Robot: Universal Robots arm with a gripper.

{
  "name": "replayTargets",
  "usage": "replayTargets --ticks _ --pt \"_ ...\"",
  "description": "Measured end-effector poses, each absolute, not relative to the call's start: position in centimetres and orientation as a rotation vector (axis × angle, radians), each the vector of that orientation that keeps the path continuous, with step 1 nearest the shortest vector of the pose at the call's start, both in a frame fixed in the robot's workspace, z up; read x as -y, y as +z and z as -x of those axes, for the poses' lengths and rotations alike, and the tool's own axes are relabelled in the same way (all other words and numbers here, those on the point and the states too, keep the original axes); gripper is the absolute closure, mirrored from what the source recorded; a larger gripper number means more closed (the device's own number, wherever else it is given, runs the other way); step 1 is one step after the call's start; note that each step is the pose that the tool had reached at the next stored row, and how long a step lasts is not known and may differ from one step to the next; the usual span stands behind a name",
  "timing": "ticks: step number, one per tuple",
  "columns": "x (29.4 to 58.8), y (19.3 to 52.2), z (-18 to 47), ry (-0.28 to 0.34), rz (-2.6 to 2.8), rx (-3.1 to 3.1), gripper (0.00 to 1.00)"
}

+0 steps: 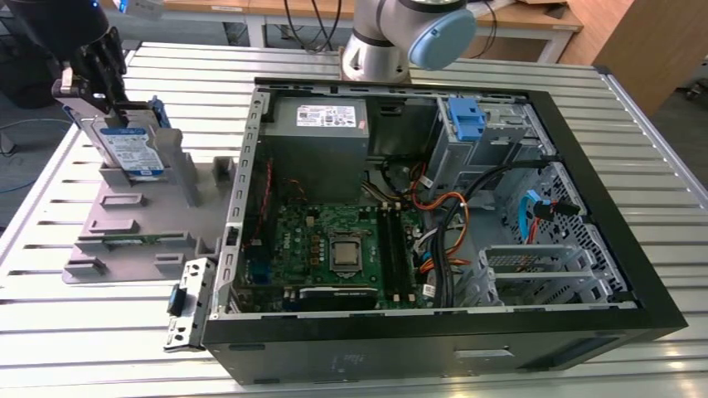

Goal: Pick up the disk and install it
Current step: 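Pick up the disk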

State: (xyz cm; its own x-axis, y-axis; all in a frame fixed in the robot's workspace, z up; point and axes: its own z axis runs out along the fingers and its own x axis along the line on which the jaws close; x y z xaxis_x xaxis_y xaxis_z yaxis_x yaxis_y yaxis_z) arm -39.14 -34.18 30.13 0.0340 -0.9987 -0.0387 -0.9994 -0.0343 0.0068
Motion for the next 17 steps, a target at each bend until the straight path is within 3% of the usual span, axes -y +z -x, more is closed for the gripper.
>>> replayTargets --ticks 17 --pt "34.18 30.05 39.14 0.048 2.167 -2.241 0.65"
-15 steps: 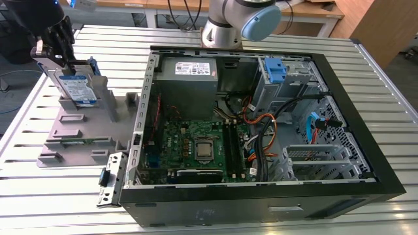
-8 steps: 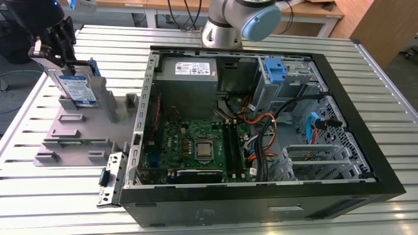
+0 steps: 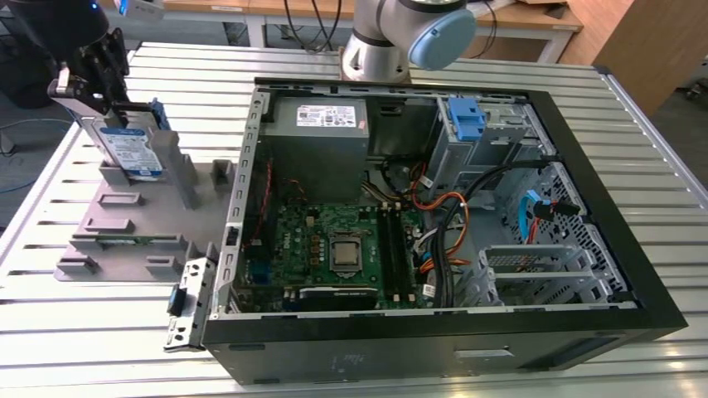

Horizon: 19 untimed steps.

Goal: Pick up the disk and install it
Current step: 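Pick up the disk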

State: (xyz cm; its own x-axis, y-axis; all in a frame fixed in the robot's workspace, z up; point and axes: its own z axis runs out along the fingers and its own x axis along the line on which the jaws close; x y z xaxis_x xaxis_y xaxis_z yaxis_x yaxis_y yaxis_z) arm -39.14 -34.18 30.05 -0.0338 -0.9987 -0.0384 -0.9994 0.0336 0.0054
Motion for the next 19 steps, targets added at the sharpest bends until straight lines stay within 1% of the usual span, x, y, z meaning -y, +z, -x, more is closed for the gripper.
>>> replayTargets --ticks 19 --pt "34.18 30.02 39.14 0.047 2.228 -2.181 0.65"
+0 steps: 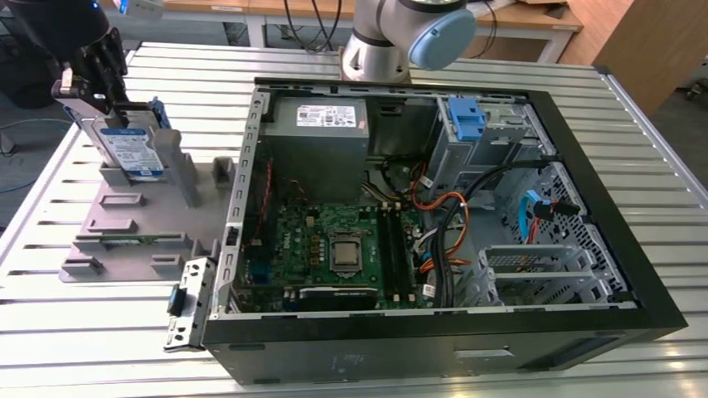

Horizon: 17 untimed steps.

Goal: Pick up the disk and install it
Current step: 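Pick up the disk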

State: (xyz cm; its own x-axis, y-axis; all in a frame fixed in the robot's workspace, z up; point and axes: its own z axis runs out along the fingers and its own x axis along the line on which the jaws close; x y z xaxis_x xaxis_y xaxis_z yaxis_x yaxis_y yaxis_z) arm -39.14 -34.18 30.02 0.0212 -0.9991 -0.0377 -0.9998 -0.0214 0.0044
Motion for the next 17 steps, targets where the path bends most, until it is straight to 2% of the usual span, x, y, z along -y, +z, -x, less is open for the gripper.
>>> replayTargets --ticks 17 --pt "34.18 30.75 39.13 0.048 2.229 -2.182 0.65"
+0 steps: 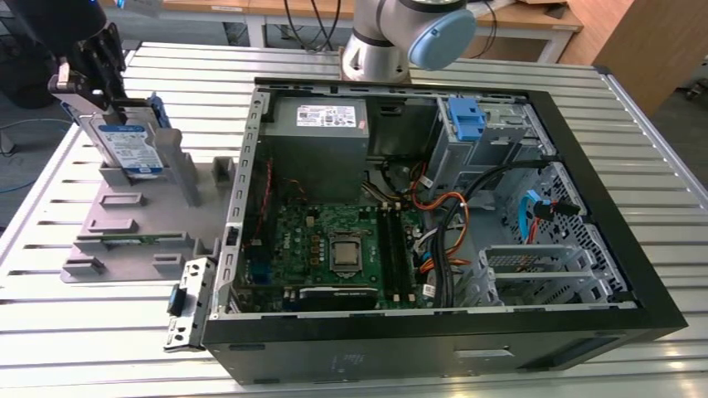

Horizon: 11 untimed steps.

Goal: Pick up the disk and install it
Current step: 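Pick up the disk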

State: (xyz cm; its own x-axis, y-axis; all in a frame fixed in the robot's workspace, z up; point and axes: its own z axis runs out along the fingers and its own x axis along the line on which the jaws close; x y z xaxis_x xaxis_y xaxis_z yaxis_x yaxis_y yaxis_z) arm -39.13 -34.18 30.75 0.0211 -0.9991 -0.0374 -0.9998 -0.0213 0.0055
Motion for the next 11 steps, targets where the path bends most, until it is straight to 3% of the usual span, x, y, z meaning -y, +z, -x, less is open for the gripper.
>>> replayTargets --ticks 11 --pt "34.18 31.66 39.13 0.047 2.228 -2.181 0.65"
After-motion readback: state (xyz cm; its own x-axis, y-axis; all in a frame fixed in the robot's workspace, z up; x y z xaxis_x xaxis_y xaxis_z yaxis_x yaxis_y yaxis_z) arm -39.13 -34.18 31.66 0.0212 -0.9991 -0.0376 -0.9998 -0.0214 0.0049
